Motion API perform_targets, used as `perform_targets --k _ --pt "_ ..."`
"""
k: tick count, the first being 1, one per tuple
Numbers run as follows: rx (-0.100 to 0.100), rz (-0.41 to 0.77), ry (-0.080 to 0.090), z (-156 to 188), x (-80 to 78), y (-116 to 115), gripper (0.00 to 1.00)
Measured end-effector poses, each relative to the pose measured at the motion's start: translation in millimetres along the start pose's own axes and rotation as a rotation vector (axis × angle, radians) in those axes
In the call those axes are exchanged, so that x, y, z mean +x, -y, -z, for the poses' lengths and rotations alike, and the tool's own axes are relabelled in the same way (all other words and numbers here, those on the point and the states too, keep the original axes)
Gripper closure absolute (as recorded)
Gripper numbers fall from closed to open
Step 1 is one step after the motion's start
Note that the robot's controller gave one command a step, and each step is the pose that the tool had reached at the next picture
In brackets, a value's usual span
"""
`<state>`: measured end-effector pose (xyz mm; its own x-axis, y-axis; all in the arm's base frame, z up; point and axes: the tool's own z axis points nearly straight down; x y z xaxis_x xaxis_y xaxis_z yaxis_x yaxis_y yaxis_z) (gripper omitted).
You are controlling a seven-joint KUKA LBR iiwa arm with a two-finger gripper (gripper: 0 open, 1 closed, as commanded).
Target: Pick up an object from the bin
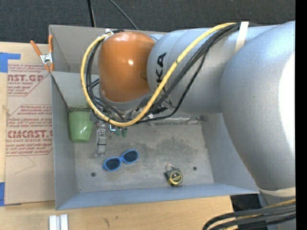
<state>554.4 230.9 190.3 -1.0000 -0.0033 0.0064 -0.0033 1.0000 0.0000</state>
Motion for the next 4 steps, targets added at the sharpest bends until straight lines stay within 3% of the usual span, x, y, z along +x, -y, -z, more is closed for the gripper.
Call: perform_targets --k 1,2,3,4 --pt "0.005 -0.002 -0.008 -75 73.4 55 0.0" --pt "-0.001 -0.001 0.005 -70 68.7 52 1.0" --pt "-0.003 0.147 0.018 115 40.5 22 1.0" --pt "0.001 0.147 0.003 48 27.9 58 1.0"
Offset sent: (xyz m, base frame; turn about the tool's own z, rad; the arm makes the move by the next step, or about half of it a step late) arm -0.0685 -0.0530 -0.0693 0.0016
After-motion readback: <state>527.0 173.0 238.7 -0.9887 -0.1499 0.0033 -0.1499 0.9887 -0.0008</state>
